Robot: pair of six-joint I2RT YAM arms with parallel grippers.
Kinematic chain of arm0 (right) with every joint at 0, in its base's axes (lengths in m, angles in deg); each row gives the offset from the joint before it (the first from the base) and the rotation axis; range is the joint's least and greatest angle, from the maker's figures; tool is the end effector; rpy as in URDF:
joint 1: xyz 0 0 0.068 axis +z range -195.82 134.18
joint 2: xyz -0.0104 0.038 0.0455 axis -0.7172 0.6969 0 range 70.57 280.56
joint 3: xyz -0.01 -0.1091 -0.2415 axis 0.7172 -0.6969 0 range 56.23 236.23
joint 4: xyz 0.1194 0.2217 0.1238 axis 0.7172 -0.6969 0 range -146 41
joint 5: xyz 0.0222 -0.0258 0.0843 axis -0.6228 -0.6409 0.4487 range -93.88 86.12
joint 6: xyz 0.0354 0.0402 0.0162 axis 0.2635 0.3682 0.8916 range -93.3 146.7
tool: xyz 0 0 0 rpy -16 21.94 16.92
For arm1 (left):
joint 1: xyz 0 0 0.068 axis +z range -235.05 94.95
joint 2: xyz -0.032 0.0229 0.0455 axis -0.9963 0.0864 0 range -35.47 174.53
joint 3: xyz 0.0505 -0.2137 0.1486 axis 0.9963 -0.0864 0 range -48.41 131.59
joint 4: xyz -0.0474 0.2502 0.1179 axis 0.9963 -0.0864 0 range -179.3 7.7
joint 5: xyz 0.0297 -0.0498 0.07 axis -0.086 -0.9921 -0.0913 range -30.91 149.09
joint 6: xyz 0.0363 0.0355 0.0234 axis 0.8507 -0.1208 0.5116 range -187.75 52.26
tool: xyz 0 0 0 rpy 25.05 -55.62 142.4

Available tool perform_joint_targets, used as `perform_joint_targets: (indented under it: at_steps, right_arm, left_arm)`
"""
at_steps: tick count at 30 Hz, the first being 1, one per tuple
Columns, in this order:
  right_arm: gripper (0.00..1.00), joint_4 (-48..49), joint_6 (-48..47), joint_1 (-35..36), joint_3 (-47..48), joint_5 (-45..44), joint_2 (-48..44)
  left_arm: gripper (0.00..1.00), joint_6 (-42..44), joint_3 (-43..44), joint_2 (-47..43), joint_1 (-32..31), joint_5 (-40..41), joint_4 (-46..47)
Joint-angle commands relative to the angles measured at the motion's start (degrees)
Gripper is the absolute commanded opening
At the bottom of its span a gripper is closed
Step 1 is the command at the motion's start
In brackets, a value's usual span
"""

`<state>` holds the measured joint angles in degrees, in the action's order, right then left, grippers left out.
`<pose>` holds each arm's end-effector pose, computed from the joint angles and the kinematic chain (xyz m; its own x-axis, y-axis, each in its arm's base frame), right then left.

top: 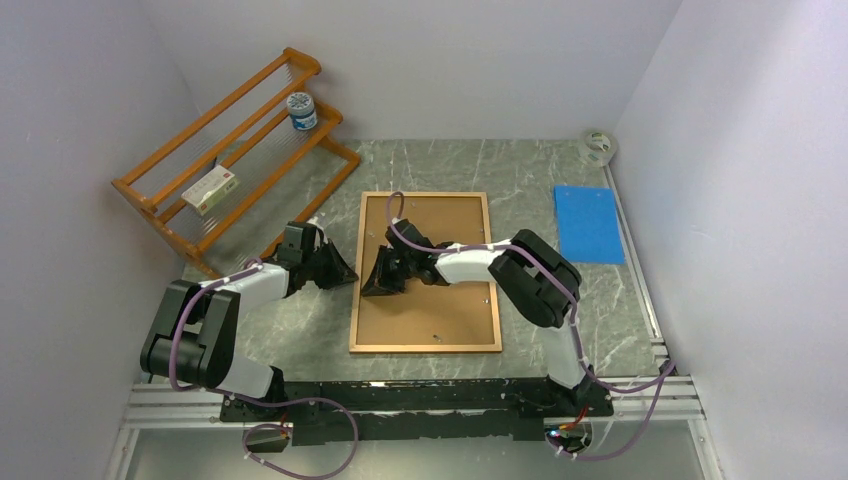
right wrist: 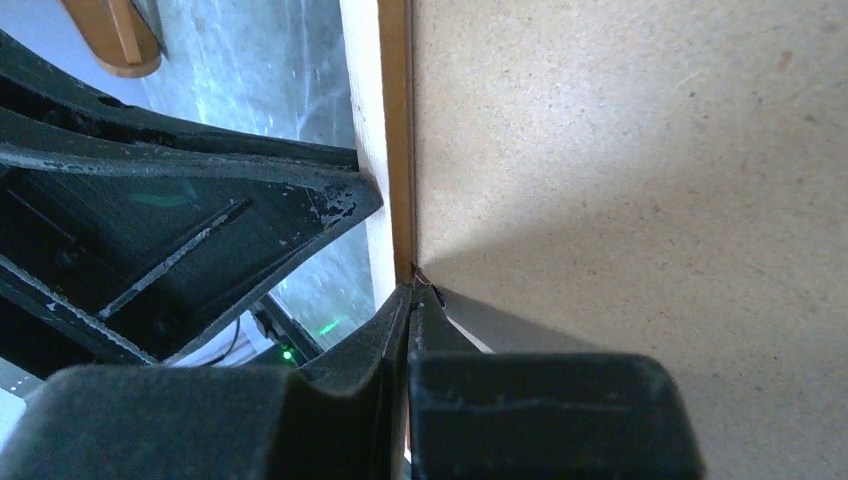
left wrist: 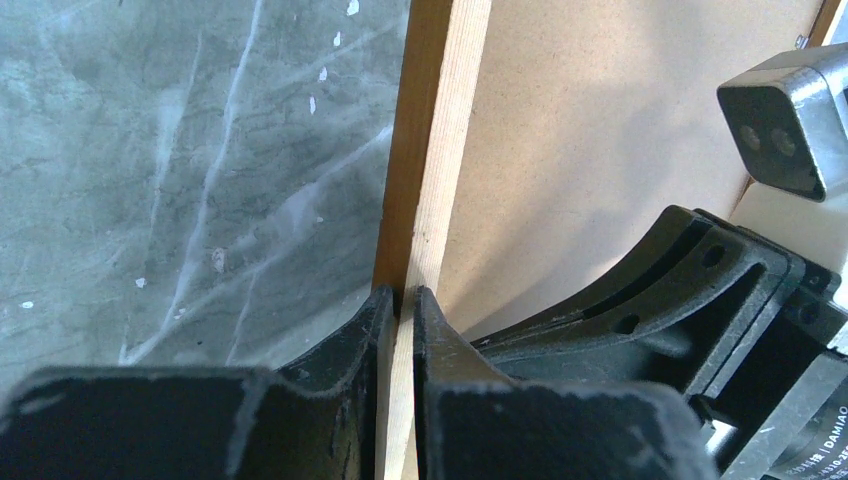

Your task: Put the photo into the frame

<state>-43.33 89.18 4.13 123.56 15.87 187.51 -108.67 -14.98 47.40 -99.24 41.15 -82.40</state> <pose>0.2686 0.3399 0.1020 -0.9841 0.1265 -0.1249 -0.0093 0.6648 0.7469 0.2668 -0.0797 0.1208 -0.8371 -0.4310 -0.3368 -0.1604 0.7821 -0.6021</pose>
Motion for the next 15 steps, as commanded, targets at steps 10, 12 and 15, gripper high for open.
perform_joint_targets:
  at_steps: [10, 12, 15]
  right_arm:
    - [0.25, -7.3, -8.66, -4.22, 4.63, -6.59, -8.24]
    - [0.3, -8.31, -9.76, -6.09, 4.33, -8.59, -10.69]
    - [0.35, -9.55, -10.84, -9.58, 5.07, -9.54, -11.47]
  left_arm:
    - [0.19, -0.71, 0.33, 0.57, -0.73, 2.88, -4.94]
    - [0.24, -0.97, 1.35, 0.6, -0.75, 3.46, -5.33]
    - [0.35, -1.52, 3.02, 0.75, -0.66, 3.85, -5.23]
